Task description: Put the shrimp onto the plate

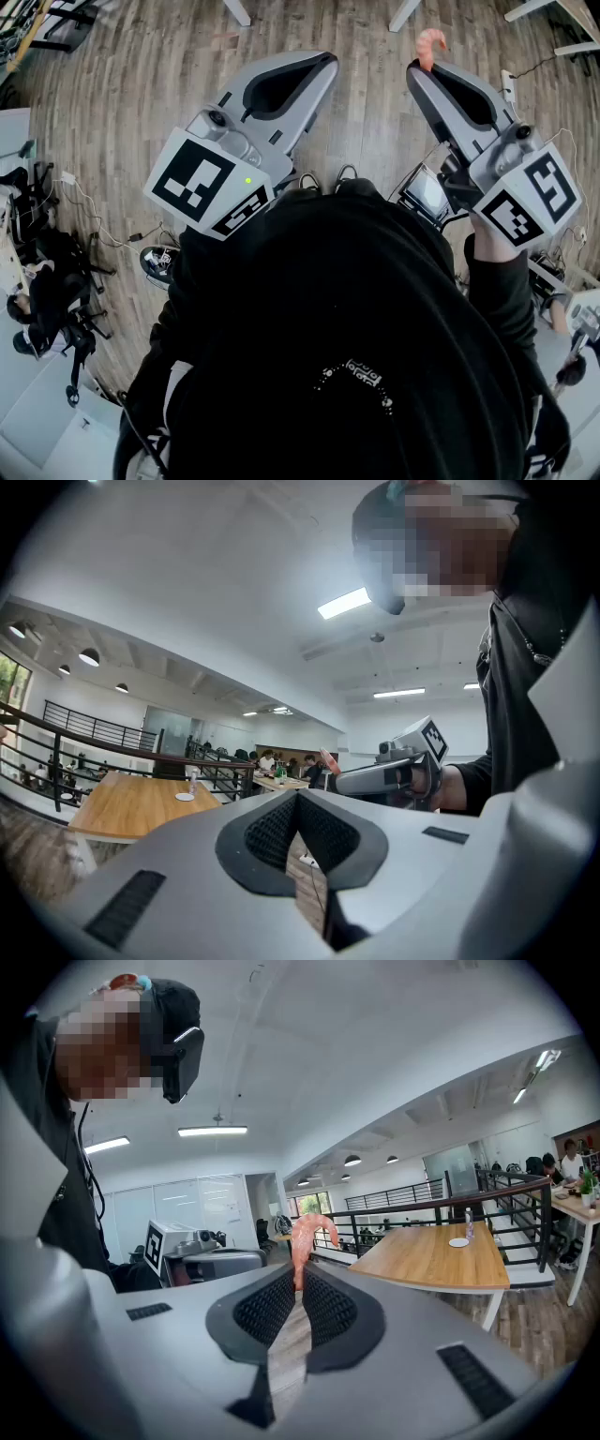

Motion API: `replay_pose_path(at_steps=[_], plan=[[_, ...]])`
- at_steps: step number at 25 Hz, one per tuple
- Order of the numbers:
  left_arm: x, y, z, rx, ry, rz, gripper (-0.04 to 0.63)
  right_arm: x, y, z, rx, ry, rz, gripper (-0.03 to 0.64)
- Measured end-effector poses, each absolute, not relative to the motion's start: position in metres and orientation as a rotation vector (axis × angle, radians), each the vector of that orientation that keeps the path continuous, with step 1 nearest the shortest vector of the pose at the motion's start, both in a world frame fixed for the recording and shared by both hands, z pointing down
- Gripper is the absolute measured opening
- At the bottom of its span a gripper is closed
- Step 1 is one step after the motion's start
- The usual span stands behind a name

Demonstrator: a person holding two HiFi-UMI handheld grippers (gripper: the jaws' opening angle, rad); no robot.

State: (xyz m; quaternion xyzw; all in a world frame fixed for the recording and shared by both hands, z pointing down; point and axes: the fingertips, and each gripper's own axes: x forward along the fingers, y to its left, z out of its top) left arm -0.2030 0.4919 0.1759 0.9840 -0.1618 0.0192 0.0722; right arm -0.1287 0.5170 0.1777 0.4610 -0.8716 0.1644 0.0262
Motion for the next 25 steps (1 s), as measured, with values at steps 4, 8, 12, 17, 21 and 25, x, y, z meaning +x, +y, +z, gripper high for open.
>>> replay_pose_path(at_steps=[4, 8, 12, 17, 21, 25], plan=[[-0.200, 0.492, 0.174, 2.935, -0.475, 0.027, 0.005, -0.128, 0.516, 0.179, 1.421, -2.688, 0.500, 0.041], [-0.195, 0.493, 0.172, 2.958, -0.483, 0.025, 0.005, -0.123, 0.515, 0.178, 1.437, -2.709, 0.551, 0.041], [-0.186, 0.496, 0.169, 2.984, -0.457, 0.009, 0.005, -0.115, 0.516, 0.180, 1.447, -2.686, 0.536, 0.041], [-0.170, 0.509, 0.170, 2.991, -0.325, 0.009, 0.005, -0.104, 0.515, 0.180, 1.417, -2.736, 0.605, 0.041], [-0.160, 0.504, 0.170, 2.985, -0.339, 0.008, 0.005, -0.089, 0.515, 0.180, 1.437, -2.726, 0.576, 0.041], [-0.148, 0.506, 0.170, 2.992, -0.320, 0.007, 0.005, -0.079, 0.515, 0.184, 1.434, -2.719, 0.536, 0.041]])
